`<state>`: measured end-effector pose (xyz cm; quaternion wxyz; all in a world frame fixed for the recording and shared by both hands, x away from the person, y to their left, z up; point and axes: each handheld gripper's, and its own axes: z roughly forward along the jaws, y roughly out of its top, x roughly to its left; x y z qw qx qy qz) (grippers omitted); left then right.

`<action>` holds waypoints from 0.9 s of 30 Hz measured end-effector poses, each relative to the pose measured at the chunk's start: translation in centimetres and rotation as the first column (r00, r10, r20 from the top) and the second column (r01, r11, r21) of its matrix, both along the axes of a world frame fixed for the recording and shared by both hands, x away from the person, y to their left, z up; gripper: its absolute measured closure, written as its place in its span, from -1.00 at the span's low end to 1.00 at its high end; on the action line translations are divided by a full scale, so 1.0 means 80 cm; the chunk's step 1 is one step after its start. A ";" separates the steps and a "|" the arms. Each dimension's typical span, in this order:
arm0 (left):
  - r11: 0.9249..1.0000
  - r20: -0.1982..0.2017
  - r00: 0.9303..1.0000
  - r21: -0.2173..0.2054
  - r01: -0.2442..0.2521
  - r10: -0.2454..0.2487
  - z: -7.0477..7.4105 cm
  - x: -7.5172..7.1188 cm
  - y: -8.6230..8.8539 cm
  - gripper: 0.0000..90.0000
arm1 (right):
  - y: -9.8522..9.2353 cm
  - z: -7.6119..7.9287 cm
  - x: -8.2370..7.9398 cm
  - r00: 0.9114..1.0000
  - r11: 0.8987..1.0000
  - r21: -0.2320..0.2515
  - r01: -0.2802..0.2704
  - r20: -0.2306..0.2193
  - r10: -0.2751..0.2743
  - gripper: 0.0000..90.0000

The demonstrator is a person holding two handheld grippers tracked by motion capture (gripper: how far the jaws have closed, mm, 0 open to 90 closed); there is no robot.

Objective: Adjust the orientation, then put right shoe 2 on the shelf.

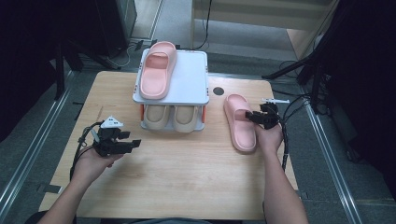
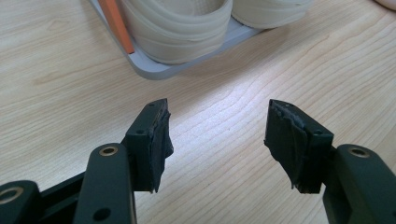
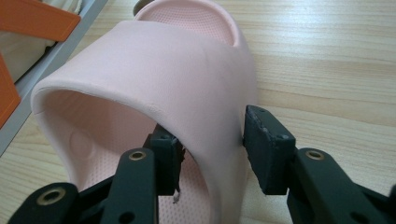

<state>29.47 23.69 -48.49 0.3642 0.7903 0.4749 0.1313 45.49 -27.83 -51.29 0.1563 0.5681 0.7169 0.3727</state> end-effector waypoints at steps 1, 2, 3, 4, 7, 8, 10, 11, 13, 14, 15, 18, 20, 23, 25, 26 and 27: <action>1.000 -0.001 1.000 0.001 0.001 -0.001 0.000 0.000 0.000 -0.11 | -0.001 -0.001 0.001 1.000 1.000 -0.001 0.001 0.002 -0.001 0.34; 1.000 -0.001 1.000 0.001 0.001 -0.001 0.000 0.000 0.000 -0.11 | -0.001 -0.001 0.001 1.000 1.000 0.000 0.006 -0.002 -0.006 0.36; 1.000 -0.002 1.000 0.000 0.000 0.000 0.000 0.000 0.000 -0.11 | -0.003 -0.001 0.001 1.000 1.000 0.003 0.008 -0.001 -0.008 0.38; 1.000 -0.002 1.000 0.000 0.000 0.000 0.000 0.000 0.000 -0.11 | -0.003 -0.001 0.001 1.000 1.000 0.006 0.012 -0.004 -0.012 0.40; 1.000 -0.005 1.000 -0.001 0.002 -0.002 -0.001 0.000 -0.001 -0.11 | -0.004 -0.001 0.000 1.000 1.000 0.007 0.012 -0.004 -0.012 0.43; 1.000 -0.005 1.000 0.001 0.002 -0.002 -0.001 0.000 -0.001 -0.11 | -0.004 -0.001 0.000 1.000 1.000 0.003 0.014 -0.004 -0.014 0.46; 1.000 -0.005 1.000 0.002 0.003 -0.003 -0.001 0.000 -0.001 -0.11 | -0.003 0.001 0.000 1.000 1.000 -0.021 0.019 -0.003 -0.019 0.55; 1.000 -0.006 1.000 0.003 0.003 -0.003 -0.001 0.000 -0.001 -0.11 | -0.003 0.001 -0.001 1.000 0.999 -0.032 0.022 0.000 -0.023 0.60; 1.000 -0.006 1.000 0.001 0.002 -0.002 -0.001 0.000 -0.001 -0.11 | -0.004 0.003 -0.002 0.999 0.998 -0.046 0.038 -0.003 -0.038 0.71; 1.000 -0.006 1.000 0.002 0.002 -0.002 -0.001 0.000 -0.001 -0.11 | -0.005 0.004 -0.002 0.999 0.998 -0.042 0.044 -0.008 -0.045 0.75; 1.000 -0.006 1.000 0.002 0.002 -0.002 -0.001 0.000 -0.001 -0.11 | -0.007 0.004 -0.002 0.999 0.998 -0.033 0.051 -0.013 -0.051 0.79; 1.000 -0.005 1.000 0.002 0.004 -0.004 -0.001 0.000 -0.002 -0.11 | -0.009 0.006 -0.002 0.999 0.999 -0.021 0.049 -0.021 -0.050 0.79; 1.000 -0.005 1.000 0.001 0.004 -0.004 -0.001 0.000 -0.002 -0.11 | -0.007 0.008 -0.002 0.999 0.998 -0.039 0.048 -0.020 -0.049 0.81; 1.000 -0.003 1.000 0.001 0.006 -0.006 0.000 -0.001 -0.002 -0.11 | -0.007 0.013 -0.003 0.998 0.999 -0.012 0.053 -0.017 -0.053 0.82; 1.000 -0.006 1.000 0.002 0.003 -0.003 -0.001 -0.001 -0.001 -0.11 | -0.005 0.018 -0.003 0.998 0.998 0.001 0.055 -0.017 -0.055 0.81; 1.000 -0.006 1.000 0.000 0.002 -0.002 -0.001 -0.001 -0.001 -0.11 | -0.003 0.020 -0.003 0.998 0.999 -0.001 0.054 -0.016 -0.054 0.81; 1.000 -0.004 1.000 -0.004 0.000 0.000 0.000 0.000 0.000 -0.11 | 0.001 0.022 -0.003 0.999 0.999 -0.010 0.052 -0.016 -0.052 0.81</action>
